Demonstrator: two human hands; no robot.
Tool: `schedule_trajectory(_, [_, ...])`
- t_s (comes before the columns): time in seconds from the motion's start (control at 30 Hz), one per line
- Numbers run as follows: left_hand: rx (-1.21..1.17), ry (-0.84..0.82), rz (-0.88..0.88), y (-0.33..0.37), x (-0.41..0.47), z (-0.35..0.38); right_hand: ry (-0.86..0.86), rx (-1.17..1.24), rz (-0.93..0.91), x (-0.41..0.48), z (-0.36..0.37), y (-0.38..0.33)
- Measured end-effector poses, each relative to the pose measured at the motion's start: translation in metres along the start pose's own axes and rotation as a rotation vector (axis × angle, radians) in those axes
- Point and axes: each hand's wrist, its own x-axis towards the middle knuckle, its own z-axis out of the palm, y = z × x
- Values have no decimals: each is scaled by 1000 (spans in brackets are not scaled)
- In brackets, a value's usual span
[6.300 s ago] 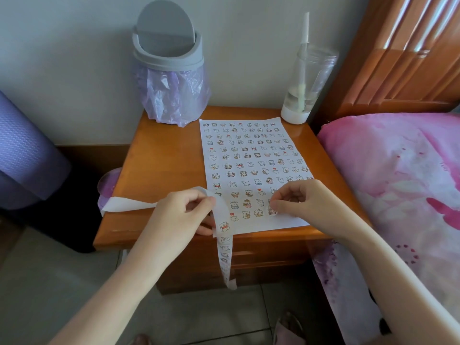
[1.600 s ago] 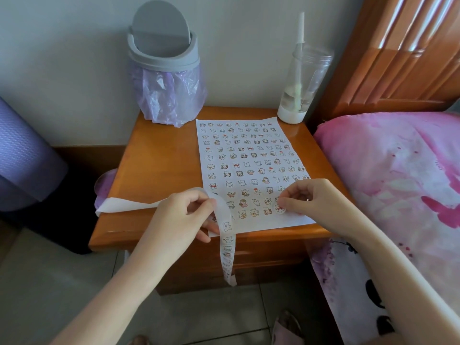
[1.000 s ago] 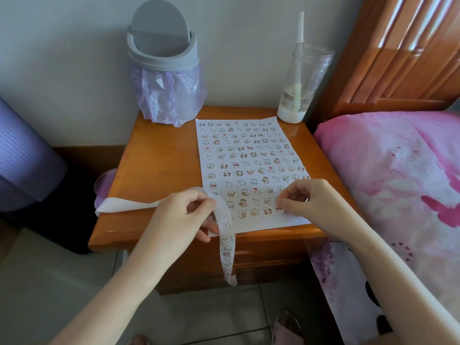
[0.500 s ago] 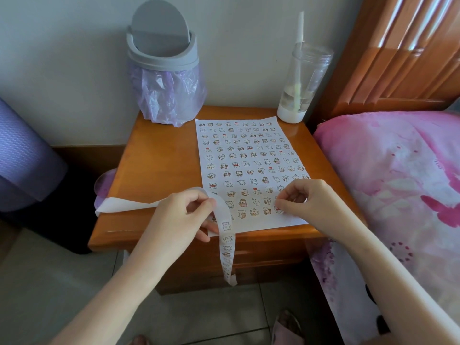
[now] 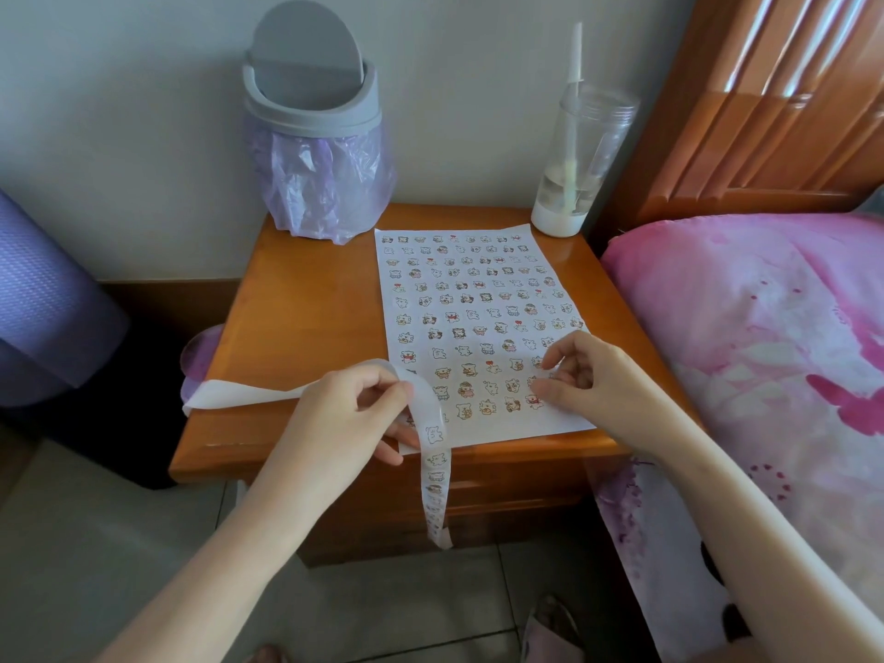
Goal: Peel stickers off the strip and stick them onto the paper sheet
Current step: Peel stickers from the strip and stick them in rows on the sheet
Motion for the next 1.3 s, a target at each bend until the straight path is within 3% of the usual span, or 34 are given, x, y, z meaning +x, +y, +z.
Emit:
schedule_trajectory(0.37, [-16, -7, -4, 0, 1, 0, -50, -3, -4, 0, -4, 1])
schedule_trajectory(0.53, [-111, -18, 1, 2, 0, -5, 61, 143, -102, -7, 2, -18])
schedule_trajectory(0.73, [-266, 22, 47, 7, -5, -8, -124, 294, -257, -28, 27, -49])
schedule_trajectory(1.03, [-272, 95, 101, 8, -7, -4, -123, 466, -264, -34, 38, -57])
schedule_trajectory(1.3, [-335, -2, 95, 13, -9, -1, -92, 434, -289, -34, 38, -55])
